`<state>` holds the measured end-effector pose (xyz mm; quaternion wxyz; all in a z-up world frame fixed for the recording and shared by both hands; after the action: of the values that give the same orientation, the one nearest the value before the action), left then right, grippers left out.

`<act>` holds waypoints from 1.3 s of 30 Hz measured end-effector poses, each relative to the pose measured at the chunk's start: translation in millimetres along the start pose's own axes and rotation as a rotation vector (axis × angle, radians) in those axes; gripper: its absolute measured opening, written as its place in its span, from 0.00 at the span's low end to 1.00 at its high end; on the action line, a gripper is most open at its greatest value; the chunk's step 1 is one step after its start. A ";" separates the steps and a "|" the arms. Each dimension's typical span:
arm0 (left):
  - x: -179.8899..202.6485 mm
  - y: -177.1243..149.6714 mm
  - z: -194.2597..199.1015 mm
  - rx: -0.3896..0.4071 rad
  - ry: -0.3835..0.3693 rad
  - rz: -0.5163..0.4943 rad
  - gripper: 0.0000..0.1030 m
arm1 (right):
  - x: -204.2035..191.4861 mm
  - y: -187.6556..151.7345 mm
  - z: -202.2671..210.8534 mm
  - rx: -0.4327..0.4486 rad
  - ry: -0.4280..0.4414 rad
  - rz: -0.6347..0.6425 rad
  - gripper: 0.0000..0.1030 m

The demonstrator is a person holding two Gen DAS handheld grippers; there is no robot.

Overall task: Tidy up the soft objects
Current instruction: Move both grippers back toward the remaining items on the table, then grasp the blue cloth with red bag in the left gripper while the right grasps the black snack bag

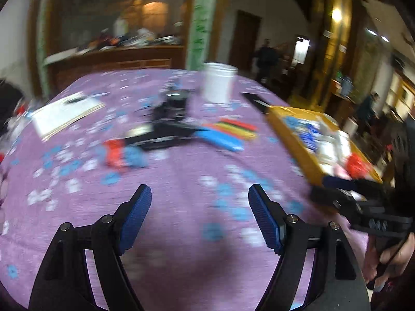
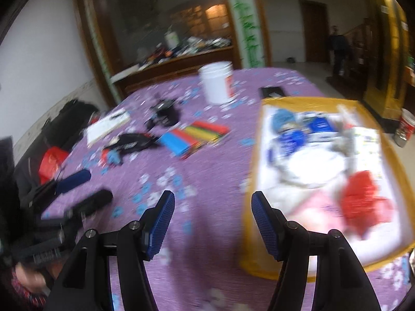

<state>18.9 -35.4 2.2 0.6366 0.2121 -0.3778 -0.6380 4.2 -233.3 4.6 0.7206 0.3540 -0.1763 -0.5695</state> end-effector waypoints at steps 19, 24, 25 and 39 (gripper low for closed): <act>-111.7 50.9 -126.9 -0.320 -0.236 0.397 0.75 | -22.6 -14.8 -21.4 -0.044 0.064 0.011 0.62; -74.8 20.7 -92.0 -0.373 -0.369 0.329 0.75 | -9.4 -14.5 -21.0 -0.043 0.062 -0.020 0.62; -63.8 12.3 -85.1 -0.395 -0.386 0.292 0.75 | -7.8 -14.5 -21.2 -0.044 0.063 -0.026 0.62; -28.0 -8.2 -91.9 -0.291 0.024 -0.079 0.59 | -26.6 4.1 -17.5 -0.024 0.079 -0.002 0.62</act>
<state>85.4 -28.4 -67.2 0.6397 0.1399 -0.2649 -0.7078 10.8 -202.3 -0.6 0.7306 0.3678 -0.1404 -0.5579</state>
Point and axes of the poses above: each gripper's, at about its wrist camera, not at the fingertips, and z roughly against the way its jaws point, x to its right, y to its top, the point moved 9 cm from there along -z, roughly the way its jaws point, and after that the axes turned 4 degrees about z, right-handed, at the moved point
